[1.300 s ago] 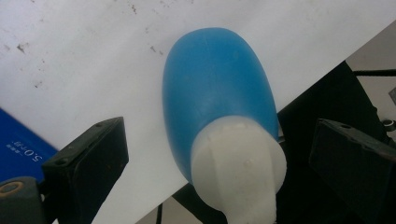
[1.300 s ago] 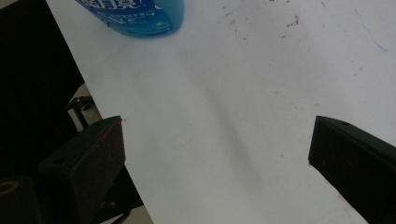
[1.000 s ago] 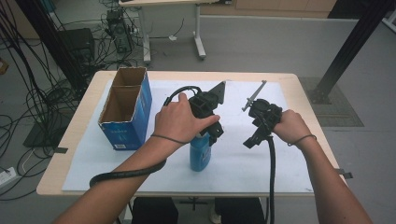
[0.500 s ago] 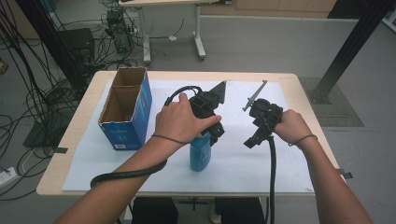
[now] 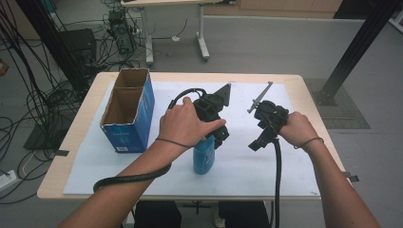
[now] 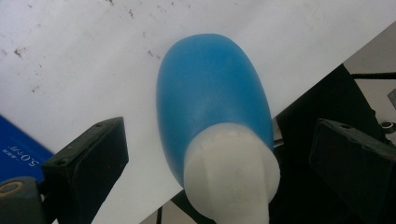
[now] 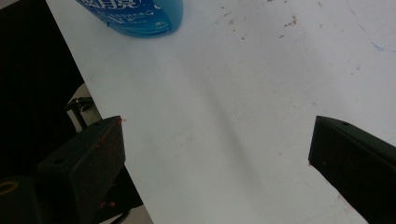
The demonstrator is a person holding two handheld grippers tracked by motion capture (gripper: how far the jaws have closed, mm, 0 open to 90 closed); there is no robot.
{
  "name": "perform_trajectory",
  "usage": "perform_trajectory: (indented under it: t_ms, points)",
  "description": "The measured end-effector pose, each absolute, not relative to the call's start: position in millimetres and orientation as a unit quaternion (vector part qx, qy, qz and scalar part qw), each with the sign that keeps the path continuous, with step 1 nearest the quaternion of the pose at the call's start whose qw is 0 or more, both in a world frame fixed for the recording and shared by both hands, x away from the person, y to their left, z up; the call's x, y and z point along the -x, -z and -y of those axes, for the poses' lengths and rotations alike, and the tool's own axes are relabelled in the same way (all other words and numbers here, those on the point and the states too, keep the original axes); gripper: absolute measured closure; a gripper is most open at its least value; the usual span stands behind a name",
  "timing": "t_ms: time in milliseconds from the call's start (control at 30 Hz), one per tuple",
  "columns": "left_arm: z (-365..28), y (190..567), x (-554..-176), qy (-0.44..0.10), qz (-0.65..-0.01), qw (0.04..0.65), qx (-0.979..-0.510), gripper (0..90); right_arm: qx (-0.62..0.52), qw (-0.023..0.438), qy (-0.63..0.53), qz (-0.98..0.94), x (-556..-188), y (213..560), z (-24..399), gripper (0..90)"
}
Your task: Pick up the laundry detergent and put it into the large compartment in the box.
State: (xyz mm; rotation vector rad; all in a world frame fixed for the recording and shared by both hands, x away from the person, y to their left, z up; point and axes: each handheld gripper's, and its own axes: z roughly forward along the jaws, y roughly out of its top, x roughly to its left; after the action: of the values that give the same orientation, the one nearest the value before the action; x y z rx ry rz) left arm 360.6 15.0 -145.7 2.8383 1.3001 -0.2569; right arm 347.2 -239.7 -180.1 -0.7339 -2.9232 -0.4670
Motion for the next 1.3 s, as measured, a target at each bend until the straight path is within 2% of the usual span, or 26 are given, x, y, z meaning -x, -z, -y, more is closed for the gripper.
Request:
perform_trajectory:
  t_ms: [1300]
  points:
    - [-14.7, 146.0, -359.6, 0.077, -0.418, 0.001, -0.905, 5.9, 0.236, 0.043, 0.151, 0.959, -346.8, 178.6, 236.6, 3.8]
